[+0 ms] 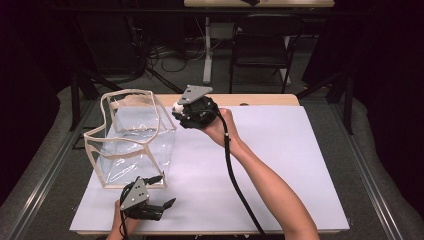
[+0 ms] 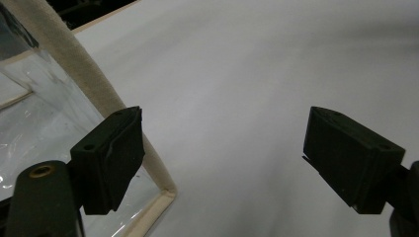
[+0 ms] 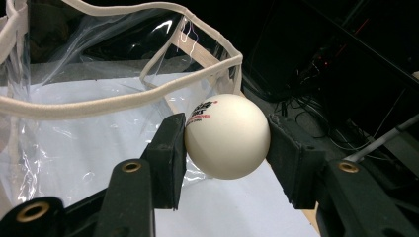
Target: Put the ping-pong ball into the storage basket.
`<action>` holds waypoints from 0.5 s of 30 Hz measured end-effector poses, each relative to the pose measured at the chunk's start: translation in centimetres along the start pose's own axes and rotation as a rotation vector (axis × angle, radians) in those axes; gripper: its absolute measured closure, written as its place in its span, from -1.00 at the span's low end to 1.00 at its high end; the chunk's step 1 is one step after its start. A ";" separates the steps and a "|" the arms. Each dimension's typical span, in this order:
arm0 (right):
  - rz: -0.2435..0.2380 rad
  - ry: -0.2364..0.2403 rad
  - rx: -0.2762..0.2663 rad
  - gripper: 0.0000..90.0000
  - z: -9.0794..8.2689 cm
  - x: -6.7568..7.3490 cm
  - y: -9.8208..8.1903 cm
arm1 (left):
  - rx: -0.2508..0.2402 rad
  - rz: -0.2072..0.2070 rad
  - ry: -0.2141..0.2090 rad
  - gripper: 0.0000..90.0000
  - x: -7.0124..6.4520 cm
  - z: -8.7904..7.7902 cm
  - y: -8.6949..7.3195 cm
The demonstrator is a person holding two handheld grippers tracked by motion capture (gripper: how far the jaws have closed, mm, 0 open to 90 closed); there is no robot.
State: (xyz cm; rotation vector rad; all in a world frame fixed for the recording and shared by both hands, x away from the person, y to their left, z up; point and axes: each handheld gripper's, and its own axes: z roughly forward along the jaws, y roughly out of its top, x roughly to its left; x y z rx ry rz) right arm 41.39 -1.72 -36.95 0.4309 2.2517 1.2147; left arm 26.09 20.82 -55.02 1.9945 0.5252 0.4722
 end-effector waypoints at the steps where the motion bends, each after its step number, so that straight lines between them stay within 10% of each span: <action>1: 0.001 0.003 -0.001 0.13 0.1 0.0 0.1 | -0.001 -0.002 0.000 -0.64 0.0 0.0 0.0; 15: -0.008 0.027 -0.001 0.13 1.0 0.5 1.5 | -0.002 0.001 -0.001 -0.64 0.0 -0.1 0.0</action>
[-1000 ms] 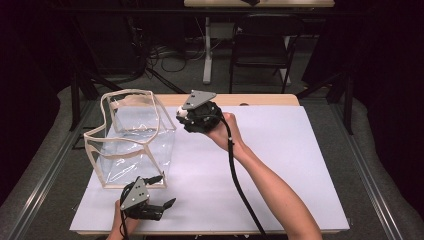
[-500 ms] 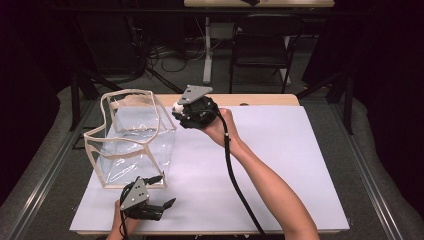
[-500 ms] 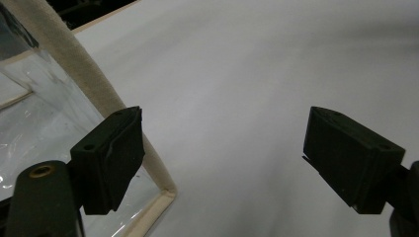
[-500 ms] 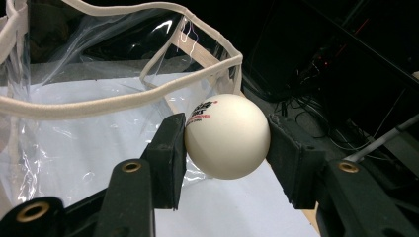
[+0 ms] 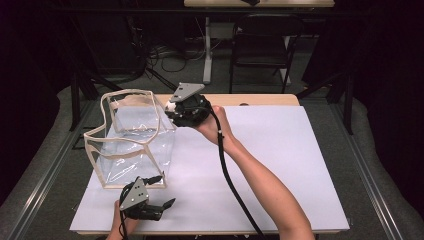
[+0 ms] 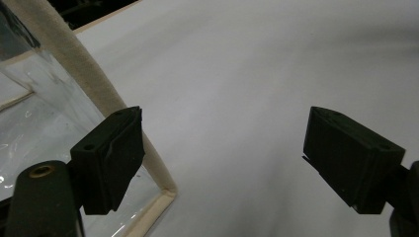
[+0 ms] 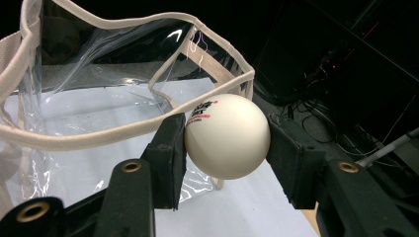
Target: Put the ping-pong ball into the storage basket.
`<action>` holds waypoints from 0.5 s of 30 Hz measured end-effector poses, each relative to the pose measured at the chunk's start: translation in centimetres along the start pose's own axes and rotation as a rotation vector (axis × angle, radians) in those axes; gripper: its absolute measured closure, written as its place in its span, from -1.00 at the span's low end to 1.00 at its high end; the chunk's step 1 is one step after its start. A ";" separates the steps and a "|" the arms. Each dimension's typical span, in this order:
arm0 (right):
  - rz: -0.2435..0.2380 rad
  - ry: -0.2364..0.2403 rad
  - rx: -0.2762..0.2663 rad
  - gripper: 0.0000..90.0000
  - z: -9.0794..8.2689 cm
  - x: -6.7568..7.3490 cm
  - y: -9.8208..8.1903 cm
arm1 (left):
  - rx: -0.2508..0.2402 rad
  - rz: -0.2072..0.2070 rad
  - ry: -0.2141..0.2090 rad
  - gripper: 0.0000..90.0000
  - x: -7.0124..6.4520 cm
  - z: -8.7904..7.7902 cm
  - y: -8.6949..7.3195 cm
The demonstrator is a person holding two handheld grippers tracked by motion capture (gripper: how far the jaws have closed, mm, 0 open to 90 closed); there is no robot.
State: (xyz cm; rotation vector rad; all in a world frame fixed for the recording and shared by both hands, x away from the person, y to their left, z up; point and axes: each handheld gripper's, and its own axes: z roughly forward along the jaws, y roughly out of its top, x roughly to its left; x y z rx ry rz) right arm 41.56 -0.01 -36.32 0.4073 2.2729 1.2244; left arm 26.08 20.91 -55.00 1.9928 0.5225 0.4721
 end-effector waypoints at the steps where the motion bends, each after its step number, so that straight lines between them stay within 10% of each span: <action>1: -0.002 0.002 0.000 0.13 0.0 0.0 0.1 | 0.000 0.000 -0.001 -0.64 0.0 0.0 0.0; 15: -0.012 0.019 -0.008 0.13 0.6 0.7 1.6 | 0.002 -0.001 -0.002 -0.64 0.0 0.1 0.0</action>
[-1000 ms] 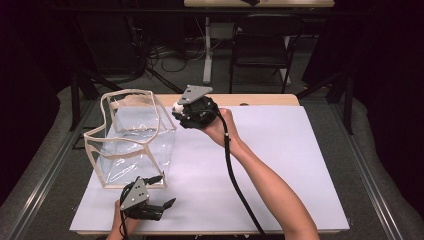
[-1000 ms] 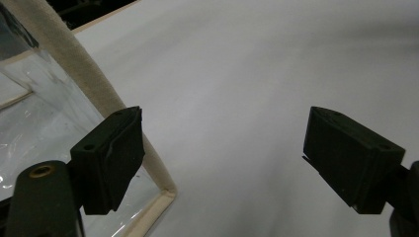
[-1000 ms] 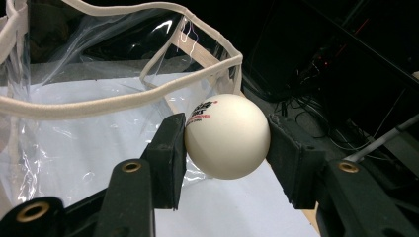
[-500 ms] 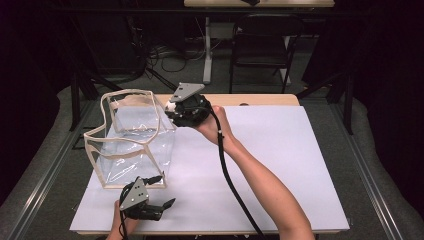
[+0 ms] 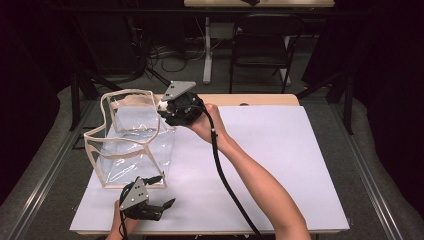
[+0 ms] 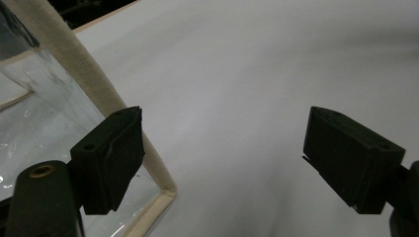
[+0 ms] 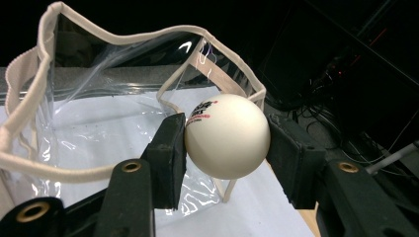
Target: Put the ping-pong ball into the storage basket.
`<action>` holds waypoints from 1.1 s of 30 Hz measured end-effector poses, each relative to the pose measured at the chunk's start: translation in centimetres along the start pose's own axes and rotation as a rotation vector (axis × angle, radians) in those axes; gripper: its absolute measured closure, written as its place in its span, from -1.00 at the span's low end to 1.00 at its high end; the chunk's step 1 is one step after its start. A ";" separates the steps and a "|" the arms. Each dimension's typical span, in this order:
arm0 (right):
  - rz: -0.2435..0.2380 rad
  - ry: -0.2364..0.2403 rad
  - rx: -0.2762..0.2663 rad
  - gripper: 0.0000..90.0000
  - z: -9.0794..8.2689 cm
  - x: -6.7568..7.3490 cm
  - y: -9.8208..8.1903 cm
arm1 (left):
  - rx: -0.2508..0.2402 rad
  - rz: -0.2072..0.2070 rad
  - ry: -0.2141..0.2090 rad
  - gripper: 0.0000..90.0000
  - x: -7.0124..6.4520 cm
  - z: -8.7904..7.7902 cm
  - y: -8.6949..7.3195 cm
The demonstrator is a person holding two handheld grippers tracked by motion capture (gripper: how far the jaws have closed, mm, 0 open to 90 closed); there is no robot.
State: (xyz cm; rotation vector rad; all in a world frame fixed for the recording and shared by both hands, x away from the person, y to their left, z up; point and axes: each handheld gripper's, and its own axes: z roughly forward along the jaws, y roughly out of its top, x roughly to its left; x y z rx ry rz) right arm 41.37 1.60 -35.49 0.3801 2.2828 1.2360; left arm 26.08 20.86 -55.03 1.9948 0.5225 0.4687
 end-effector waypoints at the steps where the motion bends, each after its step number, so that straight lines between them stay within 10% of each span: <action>1: -0.001 0.003 -0.002 0.13 0.0 0.1 0.1 | -0.001 0.002 -0.001 -0.64 0.0 0.0 0.0; 33: -0.036 0.039 0.030 0.13 1.9 1.0 2.6 | -0.003 0.000 -0.003 -0.64 0.0 0.0 0.0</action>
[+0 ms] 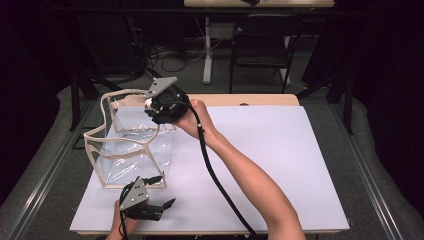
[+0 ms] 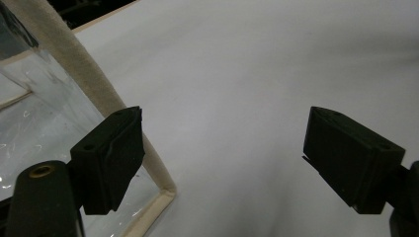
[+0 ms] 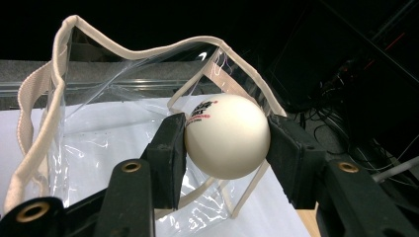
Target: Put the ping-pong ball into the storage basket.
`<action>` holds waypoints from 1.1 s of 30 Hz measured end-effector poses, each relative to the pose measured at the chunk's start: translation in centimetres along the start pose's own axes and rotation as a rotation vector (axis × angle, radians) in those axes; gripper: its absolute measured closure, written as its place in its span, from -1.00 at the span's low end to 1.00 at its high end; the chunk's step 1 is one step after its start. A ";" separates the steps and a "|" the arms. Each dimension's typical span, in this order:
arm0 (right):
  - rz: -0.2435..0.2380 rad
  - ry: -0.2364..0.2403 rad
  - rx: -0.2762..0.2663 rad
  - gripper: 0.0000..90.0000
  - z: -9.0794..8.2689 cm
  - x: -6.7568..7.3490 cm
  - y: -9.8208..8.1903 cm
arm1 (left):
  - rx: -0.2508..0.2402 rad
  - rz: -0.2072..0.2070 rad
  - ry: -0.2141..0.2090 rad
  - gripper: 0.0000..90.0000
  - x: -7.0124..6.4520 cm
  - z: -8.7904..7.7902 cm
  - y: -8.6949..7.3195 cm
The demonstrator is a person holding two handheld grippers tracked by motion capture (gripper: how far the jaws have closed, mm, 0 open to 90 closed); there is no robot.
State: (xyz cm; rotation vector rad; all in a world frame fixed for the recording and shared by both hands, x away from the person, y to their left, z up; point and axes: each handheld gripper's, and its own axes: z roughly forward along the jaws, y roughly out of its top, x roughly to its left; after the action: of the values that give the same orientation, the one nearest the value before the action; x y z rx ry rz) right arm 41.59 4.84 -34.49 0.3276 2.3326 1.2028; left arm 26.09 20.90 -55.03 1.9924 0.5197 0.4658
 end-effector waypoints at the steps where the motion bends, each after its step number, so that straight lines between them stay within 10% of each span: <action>1: -0.002 -0.001 -0.001 0.13 0.1 0.0 0.1 | 0.000 0.000 0.000 -0.64 0.0 0.0 0.0; 33: -0.026 0.047 0.068 0.12 2.4 1.1 0.7 | 0.002 0.004 -0.001 -0.64 0.0 -0.1 0.0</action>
State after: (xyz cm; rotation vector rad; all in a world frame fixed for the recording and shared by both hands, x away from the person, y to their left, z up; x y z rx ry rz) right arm 41.92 7.35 -35.41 0.2948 2.4141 1.1328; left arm 26.09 20.97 -55.02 1.9956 0.5161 0.4666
